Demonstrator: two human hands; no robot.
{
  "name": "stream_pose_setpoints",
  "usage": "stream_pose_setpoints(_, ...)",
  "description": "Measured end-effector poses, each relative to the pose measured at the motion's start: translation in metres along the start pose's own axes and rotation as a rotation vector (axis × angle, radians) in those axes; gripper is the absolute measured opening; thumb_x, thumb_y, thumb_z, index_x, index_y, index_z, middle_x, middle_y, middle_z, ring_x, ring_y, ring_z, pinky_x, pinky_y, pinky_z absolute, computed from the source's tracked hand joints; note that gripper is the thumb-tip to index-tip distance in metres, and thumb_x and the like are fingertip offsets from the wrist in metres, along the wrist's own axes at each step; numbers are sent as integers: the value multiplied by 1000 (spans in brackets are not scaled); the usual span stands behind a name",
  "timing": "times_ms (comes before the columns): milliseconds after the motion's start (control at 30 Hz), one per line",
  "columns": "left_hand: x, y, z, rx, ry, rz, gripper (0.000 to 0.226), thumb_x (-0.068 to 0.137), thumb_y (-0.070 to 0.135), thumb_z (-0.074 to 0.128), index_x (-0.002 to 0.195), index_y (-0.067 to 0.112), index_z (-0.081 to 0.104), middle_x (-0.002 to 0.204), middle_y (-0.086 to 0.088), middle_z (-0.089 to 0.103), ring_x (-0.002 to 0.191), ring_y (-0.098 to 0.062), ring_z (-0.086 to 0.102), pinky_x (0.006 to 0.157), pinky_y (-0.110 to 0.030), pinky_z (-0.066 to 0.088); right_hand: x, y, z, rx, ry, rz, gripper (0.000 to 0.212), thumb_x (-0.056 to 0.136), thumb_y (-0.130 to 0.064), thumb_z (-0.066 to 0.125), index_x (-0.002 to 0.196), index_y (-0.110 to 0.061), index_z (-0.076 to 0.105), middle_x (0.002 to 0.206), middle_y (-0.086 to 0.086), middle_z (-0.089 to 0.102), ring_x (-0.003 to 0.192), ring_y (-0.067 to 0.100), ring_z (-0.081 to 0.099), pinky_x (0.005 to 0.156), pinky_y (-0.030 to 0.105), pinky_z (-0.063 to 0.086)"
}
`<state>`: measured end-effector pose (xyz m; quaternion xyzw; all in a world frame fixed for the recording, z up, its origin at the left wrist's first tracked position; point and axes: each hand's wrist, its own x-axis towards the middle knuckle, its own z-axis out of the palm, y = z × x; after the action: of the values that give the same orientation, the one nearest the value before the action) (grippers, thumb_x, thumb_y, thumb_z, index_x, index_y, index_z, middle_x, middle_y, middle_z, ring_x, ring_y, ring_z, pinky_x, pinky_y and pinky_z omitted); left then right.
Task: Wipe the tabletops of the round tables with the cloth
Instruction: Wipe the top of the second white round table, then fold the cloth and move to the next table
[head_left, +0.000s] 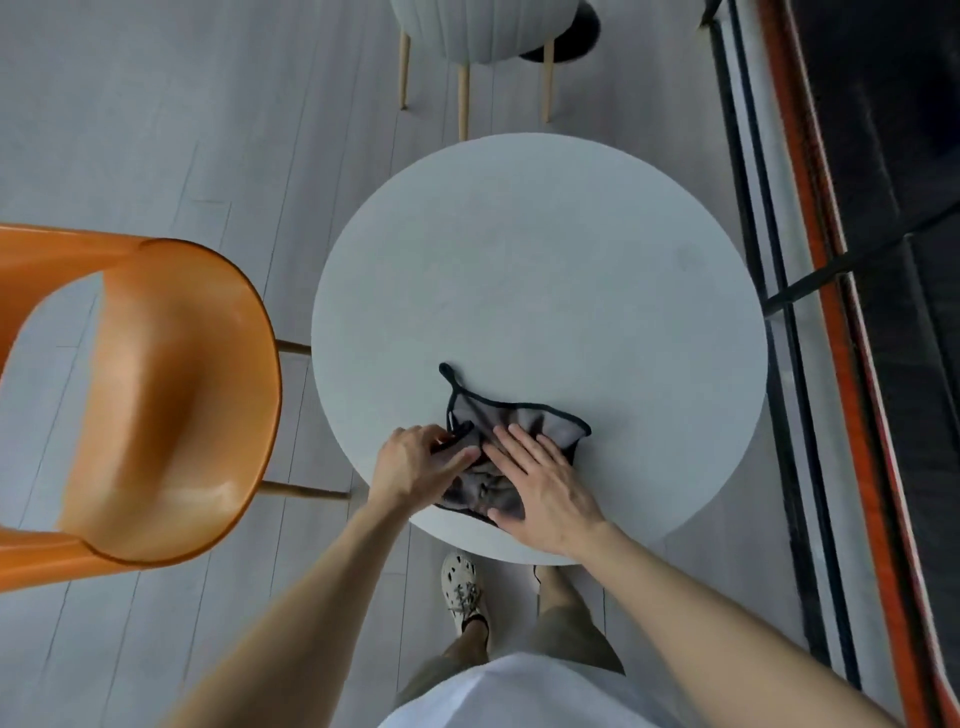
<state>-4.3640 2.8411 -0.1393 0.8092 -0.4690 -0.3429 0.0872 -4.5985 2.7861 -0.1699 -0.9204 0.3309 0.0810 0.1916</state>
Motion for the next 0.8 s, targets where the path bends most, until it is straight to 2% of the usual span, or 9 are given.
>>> stream_pose_setpoints(67,-1,10,7,-68,-27,-14,41,85,69,58,87,31,72,73,7,68,82,-25,66,67,-34,47,-8,1,-7,40,83,129,92,92,-44,72,171,-19,31,177,8,31,165,27,28,132,46,31)
stream_pose_setpoints(167,-1,13,7,-254,7,-120,23,88,38,61,72,21,58,58,5,60,61,-23,61,53,-31,39,-18,3,-11,157,293,534,65,85,-34,84,141,-11,58,134,12,63,126,36,62,104,47,55)
stream_pose_setpoints(300,-17,-8,-7,-624,108,-224,25,86,27,63,68,14,50,58,3,45,58,-16,41,55,-31,29,-13,-2,-16,324,86,822,72,90,-45,86,139,-9,46,136,15,56,124,37,63,97,46,57)
stream_pose_setpoints(400,-33,-27,-23,-872,161,-315,21,85,24,67,71,19,52,65,-1,44,68,-19,38,62,-34,26,5,-6,-19,573,75,995,70,89,-27,89,134,-3,41,131,24,62,119,45,67,93,45,56)
stream_pose_setpoints(533,-45,-44,-36,-957,126,-381,11,83,17,67,94,16,67,88,-14,73,83,-27,62,71,-38,42,27,-11,-21,725,-20,1027,51,88,-13,82,130,-8,53,122,12,68,119,35,69,85,28,48)
stream_pose_setpoints(633,-49,-51,-39,-963,73,-384,15,87,15,67,101,15,70,95,-10,76,90,-30,66,68,-38,46,36,-21,-20,627,-108,950,16,85,-24,79,92,-19,65,88,3,65,92,31,67,71,30,47)
stream_pose_setpoints(667,-49,-53,-40,-963,57,-373,19,85,22,69,102,15,71,97,-9,76,93,-32,68,72,-42,51,36,-25,-20,593,-109,932,19,85,-29,79,81,-18,64,80,3,66,83,30,65,66,30,46)
stream_pose_setpoints(733,-49,-54,-42,-979,53,-358,29,82,36,72,104,16,73,101,-12,77,102,-37,71,91,-55,58,33,-29,-21,531,-95,937,24,89,-37,81,84,-15,73,87,7,76,83,31,70,67,28,47)
stream_pose_setpoints(800,-48,-53,-47,-995,59,-337,26,90,37,73,106,17,73,103,-11,78,105,-36,73,99,-57,57,32,-30,-20,523,-81,940,32,92,-44,82,100,-13,77,103,10,80,99,32,76,75,29,51)
